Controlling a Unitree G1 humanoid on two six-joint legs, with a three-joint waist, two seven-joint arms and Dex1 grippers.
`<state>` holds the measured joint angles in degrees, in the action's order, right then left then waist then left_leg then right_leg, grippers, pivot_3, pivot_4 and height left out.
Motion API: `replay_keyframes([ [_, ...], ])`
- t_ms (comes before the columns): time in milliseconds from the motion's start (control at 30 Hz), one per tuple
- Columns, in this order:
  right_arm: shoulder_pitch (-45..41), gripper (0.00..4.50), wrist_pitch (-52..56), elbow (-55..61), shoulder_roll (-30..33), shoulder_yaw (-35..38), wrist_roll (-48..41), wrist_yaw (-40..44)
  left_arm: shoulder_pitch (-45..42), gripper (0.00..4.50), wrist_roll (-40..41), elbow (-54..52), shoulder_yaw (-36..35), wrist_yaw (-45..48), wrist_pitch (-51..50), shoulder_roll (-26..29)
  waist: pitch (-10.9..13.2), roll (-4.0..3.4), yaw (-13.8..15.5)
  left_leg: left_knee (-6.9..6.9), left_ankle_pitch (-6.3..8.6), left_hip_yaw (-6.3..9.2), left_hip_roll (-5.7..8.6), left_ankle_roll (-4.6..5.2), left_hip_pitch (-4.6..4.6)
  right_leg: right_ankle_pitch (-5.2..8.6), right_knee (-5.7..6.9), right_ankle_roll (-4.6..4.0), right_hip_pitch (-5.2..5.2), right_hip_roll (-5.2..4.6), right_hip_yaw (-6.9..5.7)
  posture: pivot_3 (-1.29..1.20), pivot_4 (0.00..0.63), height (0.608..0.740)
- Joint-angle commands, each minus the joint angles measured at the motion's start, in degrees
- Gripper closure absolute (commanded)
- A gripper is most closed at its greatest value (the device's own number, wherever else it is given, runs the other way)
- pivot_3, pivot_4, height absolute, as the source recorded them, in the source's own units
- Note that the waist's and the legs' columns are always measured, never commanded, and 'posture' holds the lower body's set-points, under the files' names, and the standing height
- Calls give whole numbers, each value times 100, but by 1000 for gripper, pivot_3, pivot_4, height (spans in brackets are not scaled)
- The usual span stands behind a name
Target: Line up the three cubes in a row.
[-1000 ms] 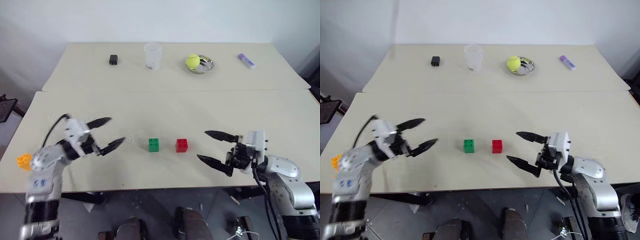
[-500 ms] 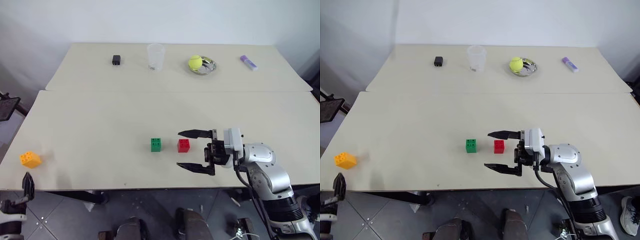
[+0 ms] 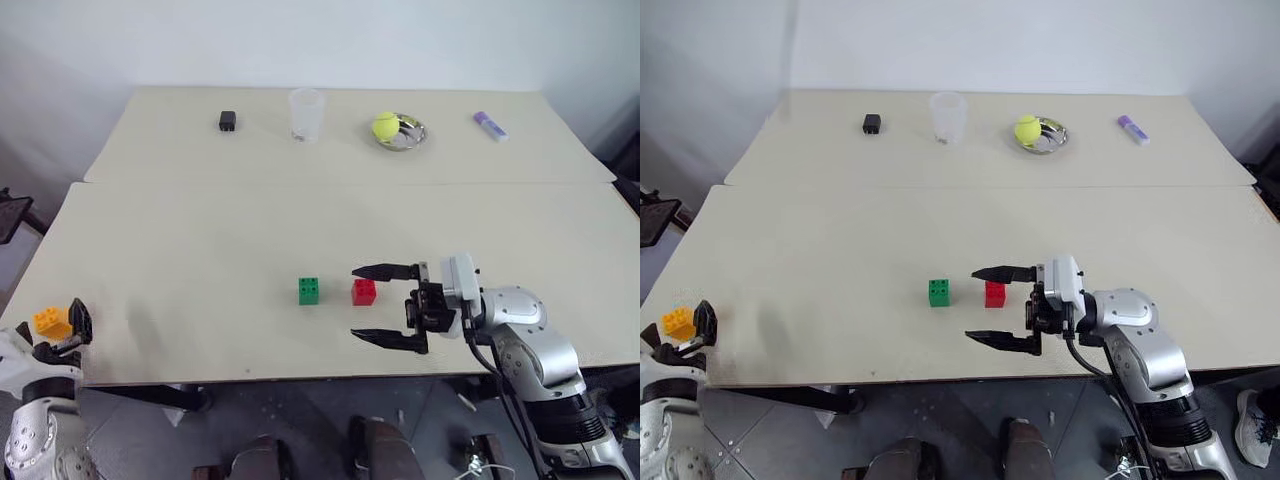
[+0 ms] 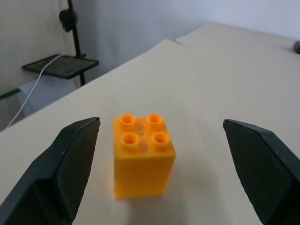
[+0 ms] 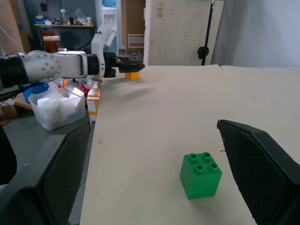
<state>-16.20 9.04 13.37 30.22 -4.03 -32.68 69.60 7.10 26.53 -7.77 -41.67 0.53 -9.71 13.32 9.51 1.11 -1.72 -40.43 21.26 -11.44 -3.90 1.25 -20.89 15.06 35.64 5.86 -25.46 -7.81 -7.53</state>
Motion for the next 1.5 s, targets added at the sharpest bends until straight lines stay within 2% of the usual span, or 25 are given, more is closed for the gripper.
replay_keyframes([
  [33,70,0,-8,257,41,114,-45,-99,27,618,-135,32,49,-105,-191,207,-3,4,0,0,2,-2,-3,-3,0,0,-1,0,0,4,-2,0,150,740],
  [300,297,0,-83,344,175,315,6,-375,59,2994,171,2,34,180,-165,239,-3,4,22,1,5,-9,-7,-9,7,1,-2,-2,0,8,3,0,150,740],
  [433,429,0,-97,381,152,622,21,-753,-196,2998,618,131,381,1778,-128,970,-4,8,43,0,5,-9,-11,-11,5,3,-1,-6,-2,12,0,0,150,740],
  [533,807,0,-226,434,302,930,112,-845,-898,2998,728,443,1488,4027,-400,2172,-5,8,166,-2,1,-15,-8,-16,-1,7,0,-13,-5,13,-3,0,150,740],
  [633,1131,0,-211,473,473,1138,28,-773,-1780,2998,177,1346,2468,5501,131,2834,-14,-17,178,-1,1,-44,-4,-23,-8,8,-1,-16,-8,14,-8,0,150,740],
  [733,1299,0,-224,446,632,1281,18,-702,-2745,2998,-167,2307,3178,6561,658,2940,-18,-34,125,22,3,-76,-2,-25,-2,8,-11,-15,-14,18,-10,0,150,740],
  [867,1436,0,-261,490,792,1456,53,-723,-3932,2998,-785,3597,4309,8056,1450,2588,-17,-32,18,40,0,-90,-6,-37,17,8,-8,-13,-13,32,-17,0,150,740],
  [1033,1899,0,-223,879,732,1687,2,-1001,-4605,2998,-1249,5060,4661,8582,2417,2180,-15,-29,-44,47,2,-93,-8,-39,23,8,-12,-13,-14,35,-12,0,150,740],
  [1100,2076,0,-238,1005,699,1749,5,-1120,-4725,2998,-1284,5347,4670,8690,2560,2079,-15,-28,-26,44,2,-90,-10,-39,22,8,-14,-13,-13,35,-10,0,150,740],
  [1333,2331,0,-290,1131,702,1760,18,-1208,-4750,2998,-1343,5679,4663,8800,2839,2004,-16,-27,20,24,5,-40,-7,-22,25,7,-10,-12,-2,23,-2,0,150,740],
  [1500,2192,0,-363,879,770,1720,38,-1025,-4591,2998,-1311,5560,4585,8857,2703,2297,-16,-27,-12,24,5,-37,-8,-21,29,7,-4,-12,-2,24,-3,0,150,740],
])
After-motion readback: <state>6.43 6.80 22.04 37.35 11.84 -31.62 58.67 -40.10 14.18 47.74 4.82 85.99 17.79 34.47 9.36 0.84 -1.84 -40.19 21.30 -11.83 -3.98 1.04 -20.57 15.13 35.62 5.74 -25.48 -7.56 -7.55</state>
